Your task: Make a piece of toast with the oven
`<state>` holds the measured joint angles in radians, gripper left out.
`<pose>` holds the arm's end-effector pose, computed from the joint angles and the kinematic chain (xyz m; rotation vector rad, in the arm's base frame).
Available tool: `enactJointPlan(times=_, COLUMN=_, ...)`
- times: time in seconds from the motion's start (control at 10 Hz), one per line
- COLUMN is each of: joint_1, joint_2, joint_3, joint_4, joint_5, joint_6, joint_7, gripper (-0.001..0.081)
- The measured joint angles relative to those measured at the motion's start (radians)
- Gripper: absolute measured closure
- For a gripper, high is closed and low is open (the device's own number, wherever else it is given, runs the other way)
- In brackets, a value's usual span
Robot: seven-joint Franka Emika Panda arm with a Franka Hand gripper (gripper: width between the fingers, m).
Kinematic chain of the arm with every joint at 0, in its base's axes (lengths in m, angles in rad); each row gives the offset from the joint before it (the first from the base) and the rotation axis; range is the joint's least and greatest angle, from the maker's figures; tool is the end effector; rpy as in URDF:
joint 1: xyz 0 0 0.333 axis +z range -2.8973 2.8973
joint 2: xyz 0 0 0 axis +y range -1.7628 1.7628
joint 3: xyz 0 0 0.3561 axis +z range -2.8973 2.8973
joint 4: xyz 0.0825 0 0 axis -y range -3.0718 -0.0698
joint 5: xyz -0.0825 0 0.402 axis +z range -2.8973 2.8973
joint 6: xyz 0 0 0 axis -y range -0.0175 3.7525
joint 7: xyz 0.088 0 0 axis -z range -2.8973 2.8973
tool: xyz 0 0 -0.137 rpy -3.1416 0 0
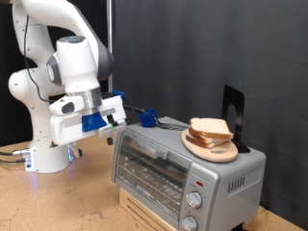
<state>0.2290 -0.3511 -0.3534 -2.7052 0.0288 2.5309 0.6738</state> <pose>0.4067 -0.0436 0.3429 -2.7221 1.1669 -0.1640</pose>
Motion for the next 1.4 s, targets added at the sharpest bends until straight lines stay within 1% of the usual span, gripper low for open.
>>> enactJointPlan(times=0.2, joint_1=-0.005, joint_2=-0.029, joint_3=-0.022, joint_4=0.002, joint_5=0.003, joint_6=-0.009, joint_7=-0.032, gripper=0.0006)
enactJointPlan(times=0.3, joint_1=-0.001, joint_2=-0.04, joint_3=-0.022, joint_4=0.002, joint_5=0.019, joint_6=-0.007, joint_7=-0.031, gripper=0.0006)
enactJointPlan(times=0.4, joint_1=0.012, joint_2=-0.048, joint_3=-0.016, joint_4=0.002, joint_5=0.044, joint_6=0.0, joint_7=-0.02, gripper=0.0006)
enactJointPlan(times=0.6, joint_1=0.047, joint_2=-0.052, joint_3=0.028, joint_4=0.002, joint_5=0.084, joint_6=0.029, joint_7=0.035, gripper=0.0006)
enactJointPlan(times=0.8, joint_1=0.068, joint_2=-0.049, joint_3=0.082, joint_4=0.002, joint_5=0.088, joint_6=0.046, joint_7=0.11, gripper=0.0006)
enactJointPlan(times=1.0, joint_1=0.07, joint_2=-0.044, joint_3=0.119, joint_4=-0.002, joint_5=0.083, joint_6=0.047, joint_7=0.15, gripper=0.0006)
enactJointPlan(times=1.2, joint_1=0.062, joint_2=-0.037, joint_3=0.136, joint_4=-0.011, joint_5=0.055, joint_6=0.047, joint_7=0.178, gripper=0.0006)
enactJointPlan(times=1.4, joint_1=0.037, joint_2=-0.026, joint_3=0.14, joint_4=-0.025, joint_5=0.009, joint_6=0.048, joint_7=0.201, gripper=0.0006)
